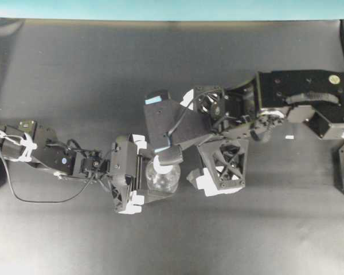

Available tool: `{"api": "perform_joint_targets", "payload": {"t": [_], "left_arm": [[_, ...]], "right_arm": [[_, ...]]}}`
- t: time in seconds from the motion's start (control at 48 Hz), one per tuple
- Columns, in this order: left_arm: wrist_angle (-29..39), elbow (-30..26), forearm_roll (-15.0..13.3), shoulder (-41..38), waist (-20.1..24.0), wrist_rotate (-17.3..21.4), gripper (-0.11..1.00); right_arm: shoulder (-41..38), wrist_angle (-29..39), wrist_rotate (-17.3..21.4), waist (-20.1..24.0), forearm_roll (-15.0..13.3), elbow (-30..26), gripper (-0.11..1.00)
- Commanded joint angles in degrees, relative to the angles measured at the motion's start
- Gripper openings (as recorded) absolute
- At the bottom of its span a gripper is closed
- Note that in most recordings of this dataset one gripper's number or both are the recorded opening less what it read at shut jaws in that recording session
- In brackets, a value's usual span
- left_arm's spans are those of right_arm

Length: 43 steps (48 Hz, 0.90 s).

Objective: Open the bottle cap by holding the bottle with the left arm and twisting the cap with the right arm.

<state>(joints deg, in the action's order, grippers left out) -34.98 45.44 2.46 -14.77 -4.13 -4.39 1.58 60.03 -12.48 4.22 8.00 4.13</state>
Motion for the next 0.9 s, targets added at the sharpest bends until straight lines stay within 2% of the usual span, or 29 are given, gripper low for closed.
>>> {"api": "perform_joint_targets", "payload": {"t": [0.0, 0.083, 0.208, 0.354, 0.708, 0.875], "left_arm": [[-0.1, -0.7, 0.2, 0.1, 0.0, 0.0, 0.84], [0.4, -0.9, 0.2, 0.1, 0.1, -0.1, 0.84], [0.7, -0.9, 0.2, 0.1, 0.1, -0.4, 0.94], [0.7, -0.8, 0.2, 0.2, 0.2, -1.5, 0.94], [1.8, -1.0, 0.2, 0.4, 0.4, -1.8, 0.94], [3.9, -1.1, 0.2, 0.5, 0.4, -1.8, 0.94]], "right_arm": [[1.6, -0.4, 0.8, 0.8, 0.4, -0.4, 0.82], [2.1, -0.4, 0.8, 1.4, 0.4, -0.3, 0.82], [3.6, -0.5, 1.6, 1.7, 0.4, 0.9, 0.82], [5.8, -1.9, 4.1, 1.5, 0.4, 2.8, 0.82], [14.5, -15.2, 10.0, 1.5, 0.4, 13.4, 0.82], [17.9, -19.9, 11.3, 1.5, 0.4, 17.8, 0.82]]}}
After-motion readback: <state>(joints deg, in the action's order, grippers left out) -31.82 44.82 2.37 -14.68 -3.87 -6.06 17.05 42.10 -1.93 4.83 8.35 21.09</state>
